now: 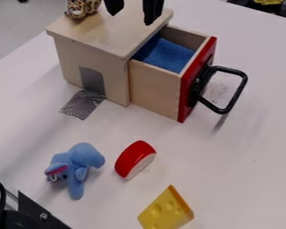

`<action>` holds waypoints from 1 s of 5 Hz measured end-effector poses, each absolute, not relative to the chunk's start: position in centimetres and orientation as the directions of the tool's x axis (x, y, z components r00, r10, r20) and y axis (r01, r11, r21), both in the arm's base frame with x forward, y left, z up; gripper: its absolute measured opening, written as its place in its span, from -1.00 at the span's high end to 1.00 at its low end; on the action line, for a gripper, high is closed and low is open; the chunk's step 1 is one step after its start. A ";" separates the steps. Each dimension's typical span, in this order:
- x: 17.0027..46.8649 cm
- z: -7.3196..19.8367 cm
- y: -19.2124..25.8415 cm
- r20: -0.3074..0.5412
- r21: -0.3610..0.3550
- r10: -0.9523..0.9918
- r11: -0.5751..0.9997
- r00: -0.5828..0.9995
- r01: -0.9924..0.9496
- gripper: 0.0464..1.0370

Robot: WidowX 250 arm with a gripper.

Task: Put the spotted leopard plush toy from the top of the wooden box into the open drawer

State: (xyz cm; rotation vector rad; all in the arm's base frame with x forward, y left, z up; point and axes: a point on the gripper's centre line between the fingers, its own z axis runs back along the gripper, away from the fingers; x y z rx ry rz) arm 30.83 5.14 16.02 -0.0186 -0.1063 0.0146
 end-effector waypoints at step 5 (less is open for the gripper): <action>30.6 16.5 15.0 0.111 0.002 0.073 0.997 0.991 -0.074 -0.93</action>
